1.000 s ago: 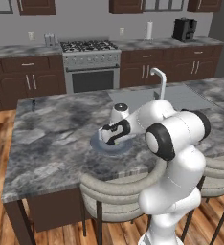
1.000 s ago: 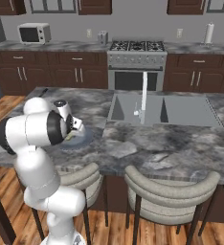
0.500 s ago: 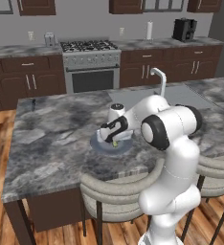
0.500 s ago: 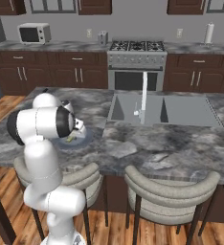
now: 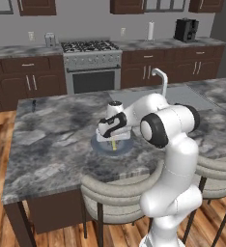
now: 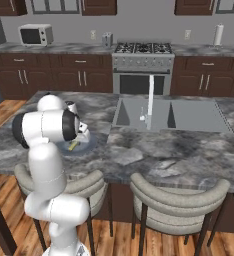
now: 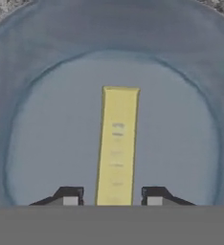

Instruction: Retrieve the butter from the fridge and place it on a plate on the dining table. Then retrieve the butter knife by the fridge and place it near the plate.

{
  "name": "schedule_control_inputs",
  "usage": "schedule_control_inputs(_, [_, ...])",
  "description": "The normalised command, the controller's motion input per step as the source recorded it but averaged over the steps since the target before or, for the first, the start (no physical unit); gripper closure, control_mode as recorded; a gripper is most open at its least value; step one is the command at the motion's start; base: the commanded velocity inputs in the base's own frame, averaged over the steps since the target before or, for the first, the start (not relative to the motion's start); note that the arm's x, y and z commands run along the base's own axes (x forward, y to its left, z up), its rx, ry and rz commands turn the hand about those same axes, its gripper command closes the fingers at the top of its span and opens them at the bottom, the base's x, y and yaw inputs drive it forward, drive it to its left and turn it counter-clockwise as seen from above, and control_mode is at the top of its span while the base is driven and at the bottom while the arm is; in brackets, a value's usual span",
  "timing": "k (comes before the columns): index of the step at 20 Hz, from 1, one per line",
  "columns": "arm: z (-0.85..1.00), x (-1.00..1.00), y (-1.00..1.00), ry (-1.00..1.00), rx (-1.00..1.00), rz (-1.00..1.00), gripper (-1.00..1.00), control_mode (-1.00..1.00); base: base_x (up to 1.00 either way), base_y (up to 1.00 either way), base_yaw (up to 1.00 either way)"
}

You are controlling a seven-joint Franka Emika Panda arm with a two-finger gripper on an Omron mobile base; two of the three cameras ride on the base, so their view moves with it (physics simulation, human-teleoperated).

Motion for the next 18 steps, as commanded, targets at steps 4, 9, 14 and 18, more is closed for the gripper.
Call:
schedule_control_inputs(4, [-0.01, 0.00, 0.00, 0.04, 0.00, 0.00, -1.00, -1.00, 0.00, 0.00, 0.00])
schedule_control_inputs(9, [0.17, -0.04, 0.00, 0.08, 0.00, 0.00, -1.00, -1.00, 0.00, 0.00, 0.00])
schedule_control_inputs(14, [0.86, -0.39, 0.00, 0.01, -0.04, 0.00, -1.00, -1.00, 0.00, 0.00, 0.00])
schedule_control_inputs(18, [0.90, -0.94, -0.08, 0.06, -0.05, 0.00, -1.00, -1.00, 0.00, 0.00, 0.00])
